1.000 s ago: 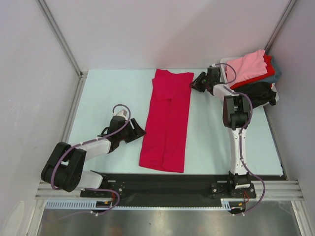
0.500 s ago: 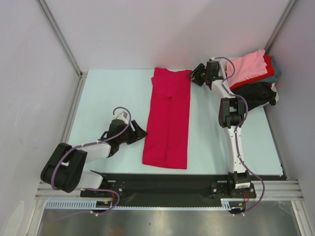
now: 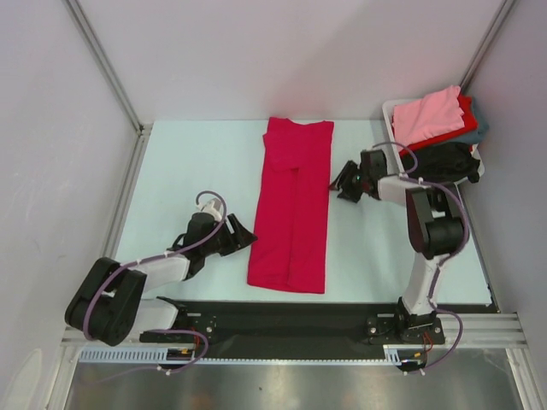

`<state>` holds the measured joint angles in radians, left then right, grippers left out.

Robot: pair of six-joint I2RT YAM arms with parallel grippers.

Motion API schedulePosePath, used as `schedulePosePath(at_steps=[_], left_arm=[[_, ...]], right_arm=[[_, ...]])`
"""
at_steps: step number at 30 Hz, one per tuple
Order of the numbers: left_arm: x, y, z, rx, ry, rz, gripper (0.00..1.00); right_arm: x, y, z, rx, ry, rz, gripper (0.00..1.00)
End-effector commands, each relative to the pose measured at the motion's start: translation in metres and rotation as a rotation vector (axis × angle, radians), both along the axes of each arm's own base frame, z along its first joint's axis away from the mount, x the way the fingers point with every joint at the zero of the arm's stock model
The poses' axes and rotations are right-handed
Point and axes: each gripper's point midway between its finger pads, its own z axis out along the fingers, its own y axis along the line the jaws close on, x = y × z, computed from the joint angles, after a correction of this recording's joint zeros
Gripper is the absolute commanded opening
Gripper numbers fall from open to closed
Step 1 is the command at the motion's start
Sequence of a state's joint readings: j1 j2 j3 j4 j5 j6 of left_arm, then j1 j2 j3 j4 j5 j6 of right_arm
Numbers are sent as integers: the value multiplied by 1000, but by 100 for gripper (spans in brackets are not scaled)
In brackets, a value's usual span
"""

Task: Fold and stack the t-shirts
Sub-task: Fold the tshirt

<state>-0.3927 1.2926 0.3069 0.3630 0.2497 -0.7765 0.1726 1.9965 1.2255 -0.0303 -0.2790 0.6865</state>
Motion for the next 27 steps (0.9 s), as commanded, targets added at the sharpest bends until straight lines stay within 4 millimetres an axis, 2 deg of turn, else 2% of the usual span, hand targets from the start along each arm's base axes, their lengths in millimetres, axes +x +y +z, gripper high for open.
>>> schedulePosePath(at_steps=[1,2,3,4,6,7,9,10,16,20,22,23,27], left_arm=[[-30,8,-21,57,83,-39,72],[-34,10,-23,66,97,-41,72],[-35,11,-21,66,89,-44,72],[-39,12,-23,73,102,-49,72],[-42,13,-20,74,91,-54,72],[-45,14,-21,78,99,-57,72],[-50,15,-22,80,105,-66,72],[-53,15,-22,80,108,-68,72],[-74,11,-25,60,132,-108,70],[-87,8,-27,49,146,-125,67],[-93,5,-28,47,154,-144,64],[-97,2,-28,44,156,-158,57],[-103,1,-28,58,172,-176,55]], right_arm=[[-51,9,10,-38,-30,38,53],[-65,10,24,-49,-60,49,53],[-91,0,7,-107,3,36,53],[-117,5,0,-148,48,71,53],[-150,2,5,-202,31,90,54],[-168,9,6,-219,40,123,54],[-189,13,14,-215,29,123,55],[-208,10,3,-223,75,132,55],[-280,41,-14,-152,164,228,51],[-304,47,-23,-155,212,249,50],[-315,57,-23,-125,223,281,48],[-318,58,-23,-125,231,285,47],[-335,52,-25,-155,263,298,43]])
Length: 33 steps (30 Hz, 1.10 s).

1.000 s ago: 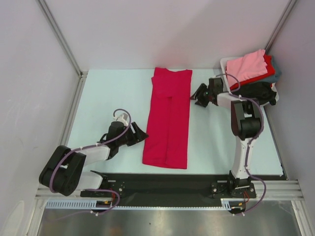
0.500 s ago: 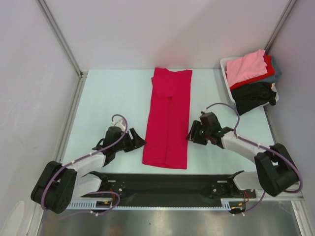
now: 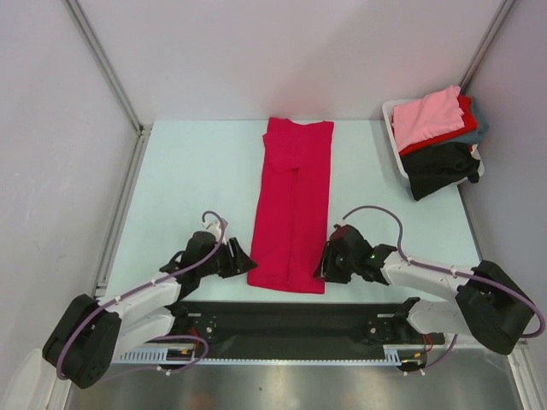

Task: Fold and stack the t-shirts
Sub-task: Fold the tshirt

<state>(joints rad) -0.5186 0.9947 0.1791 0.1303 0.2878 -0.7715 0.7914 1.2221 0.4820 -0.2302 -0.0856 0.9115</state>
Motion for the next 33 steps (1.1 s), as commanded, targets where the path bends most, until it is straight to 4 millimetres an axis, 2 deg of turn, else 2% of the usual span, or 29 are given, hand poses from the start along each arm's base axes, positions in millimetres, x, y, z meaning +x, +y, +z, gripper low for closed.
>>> schedulePosePath(at_steps=[1,4,5,9,13,17,20,22,23,25,28,33], left_arm=[[-28,9,-22,61,112,-22,55],[-31,9,-23,58,112,-26,53],[-32,9,-23,58,110,-29,50],[-35,7,-24,56,120,-45,42],[-38,5,-24,58,125,-68,37],[-40,2,-21,45,119,-82,24],[-43,-1,-17,20,117,-93,23],[-44,-3,-14,5,116,-97,23],[-45,-4,-13,-2,111,-103,22],[-48,-3,-13,-4,121,-102,13],[-51,-4,-10,-20,128,-98,0],[-50,-12,2,-74,123,-106,0]], right_arm=[[-26,-20,-13,-71,79,-23,43],[-30,-22,-9,-49,72,-28,39],[-30,-22,-9,-45,70,-33,32],[-28,-19,-6,-23,62,-27,21],[-30,-13,-11,-12,88,3,21],[-33,-2,-10,25,115,32,21],[-33,0,-5,40,111,39,19],[-32,0,0,47,97,45,13],[-32,-1,1,46,97,41,7],[-30,-4,3,43,96,34,0],[-27,-12,8,24,83,11,0],[-19,-19,27,49,38,-7,0]])
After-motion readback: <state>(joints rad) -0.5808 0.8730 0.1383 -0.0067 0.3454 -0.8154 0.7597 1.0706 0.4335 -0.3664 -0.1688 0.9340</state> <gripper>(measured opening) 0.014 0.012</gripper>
